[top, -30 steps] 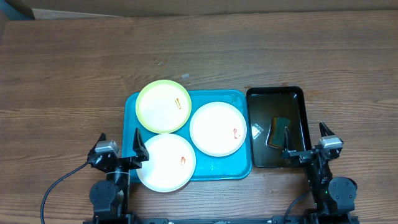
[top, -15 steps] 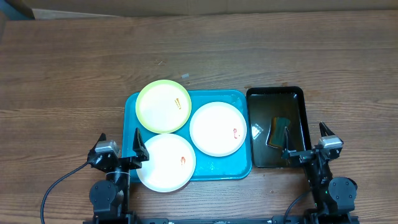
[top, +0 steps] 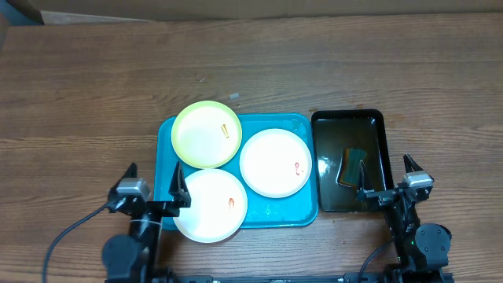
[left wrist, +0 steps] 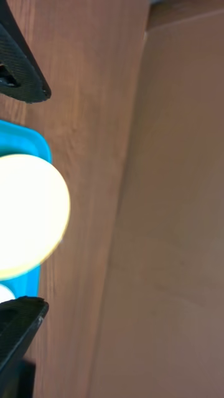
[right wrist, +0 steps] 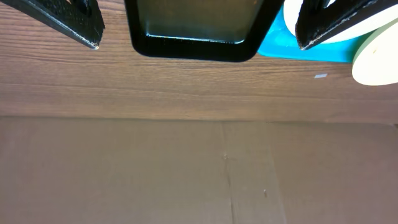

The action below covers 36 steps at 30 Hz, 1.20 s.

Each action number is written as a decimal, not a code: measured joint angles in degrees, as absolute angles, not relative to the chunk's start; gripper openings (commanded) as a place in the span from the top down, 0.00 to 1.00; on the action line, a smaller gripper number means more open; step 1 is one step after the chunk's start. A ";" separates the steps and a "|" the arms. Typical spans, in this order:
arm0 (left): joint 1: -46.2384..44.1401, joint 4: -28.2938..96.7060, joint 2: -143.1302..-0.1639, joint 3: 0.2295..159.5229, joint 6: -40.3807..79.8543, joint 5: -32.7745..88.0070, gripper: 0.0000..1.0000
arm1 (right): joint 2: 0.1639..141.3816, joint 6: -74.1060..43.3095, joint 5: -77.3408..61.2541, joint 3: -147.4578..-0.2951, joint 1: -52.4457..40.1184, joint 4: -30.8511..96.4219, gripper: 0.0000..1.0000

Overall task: Clean dirty plates on tray and stack at the side
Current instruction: 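Move the left gripper over the yellow plate and white plate edge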

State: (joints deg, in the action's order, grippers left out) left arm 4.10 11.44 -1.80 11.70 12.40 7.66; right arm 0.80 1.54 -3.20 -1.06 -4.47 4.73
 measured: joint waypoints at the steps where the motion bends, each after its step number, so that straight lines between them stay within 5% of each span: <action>1: 4.10 12.99 -2.61 14.48 12.51 8.01 0.00 | 0.80 1.54 -3.20 -1.06 -4.47 4.75 0.00; 15: 4.10 39.66 -44.82 54.00 11.40 21.08 0.00 | 0.78 1.54 -3.18 -1.06 -4.47 4.75 0.00; 23: 4.10 31.29 -67.09 60.38 11.40 24.77 0.00 | 0.80 1.56 -3.20 -1.06 -4.47 4.75 0.00; 25: 4.10 29.47 -71.26 60.40 11.51 26.26 0.15 | 0.80 1.54 -3.20 -1.06 -4.47 4.78 0.00; 29: 4.10 28.64 -77.95 60.40 12.10 28.14 0.72 | 0.80 1.54 -3.18 -1.06 -4.47 4.75 0.00; 36: 1.61 28.69 -84.62 60.40 14.26 28.03 0.74 | 0.80 1.56 -3.11 -1.06 -4.47 3.86 0.00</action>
State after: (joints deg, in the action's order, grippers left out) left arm 1.61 28.69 -84.62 60.40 14.26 28.03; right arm 0.80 1.56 -3.11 -1.06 -4.47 3.86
